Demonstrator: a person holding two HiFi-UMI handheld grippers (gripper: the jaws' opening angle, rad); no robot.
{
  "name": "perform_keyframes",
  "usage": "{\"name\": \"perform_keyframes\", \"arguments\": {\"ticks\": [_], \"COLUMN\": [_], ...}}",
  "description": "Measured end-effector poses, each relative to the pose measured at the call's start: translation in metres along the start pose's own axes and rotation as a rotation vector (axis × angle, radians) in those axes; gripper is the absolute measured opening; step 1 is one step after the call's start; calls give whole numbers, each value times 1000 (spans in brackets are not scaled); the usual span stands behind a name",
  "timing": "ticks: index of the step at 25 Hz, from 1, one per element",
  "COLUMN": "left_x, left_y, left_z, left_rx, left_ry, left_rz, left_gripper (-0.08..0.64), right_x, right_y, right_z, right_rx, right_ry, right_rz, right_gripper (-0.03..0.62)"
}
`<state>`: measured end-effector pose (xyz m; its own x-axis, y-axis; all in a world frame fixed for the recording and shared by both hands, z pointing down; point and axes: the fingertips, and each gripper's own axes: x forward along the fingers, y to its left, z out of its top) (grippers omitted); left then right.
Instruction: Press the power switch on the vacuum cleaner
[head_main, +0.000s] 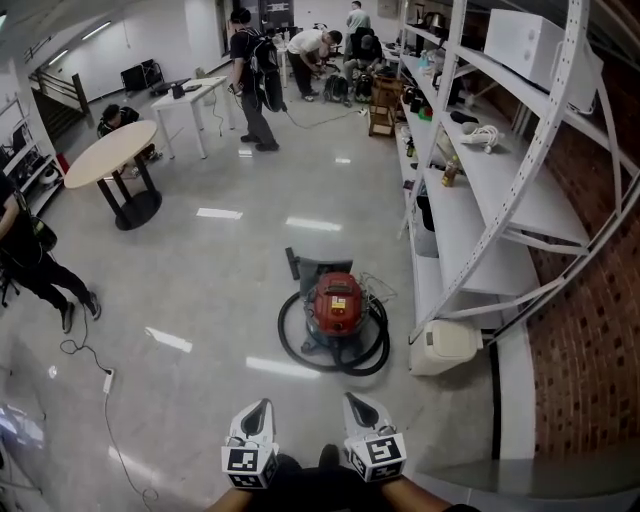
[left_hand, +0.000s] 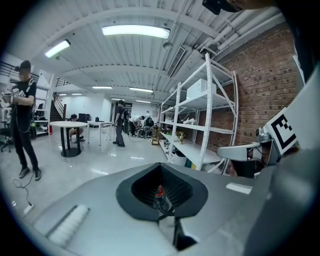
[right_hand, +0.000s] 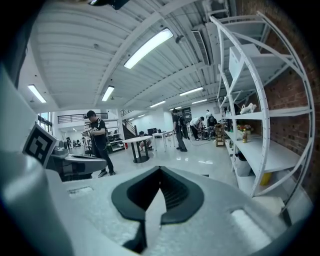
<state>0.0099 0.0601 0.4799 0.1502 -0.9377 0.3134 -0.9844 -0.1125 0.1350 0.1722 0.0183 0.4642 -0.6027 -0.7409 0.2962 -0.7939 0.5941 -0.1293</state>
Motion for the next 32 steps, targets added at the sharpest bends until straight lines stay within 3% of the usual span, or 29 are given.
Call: {"name": "perform_keyframes", "arguments": {"ticks": [9, 18, 32], "left_x": [53, 116, 182], "left_y": [13, 59, 119], "left_z": [8, 32, 75], "left_rx": [6, 24, 63], "left_ry": [13, 20, -15], "left_rz": [-60, -166, -219], "left_gripper": [17, 17, 17], "right_x": [38, 102, 182], "right_y": [-30, -26, -34], "right_z": [-1, 17, 41], "right_rx": [26, 37, 54], "right_ry": [38, 73, 101], "right_rz": [-77, -160, -258], "right_gripper": [-8, -8, -8]}}
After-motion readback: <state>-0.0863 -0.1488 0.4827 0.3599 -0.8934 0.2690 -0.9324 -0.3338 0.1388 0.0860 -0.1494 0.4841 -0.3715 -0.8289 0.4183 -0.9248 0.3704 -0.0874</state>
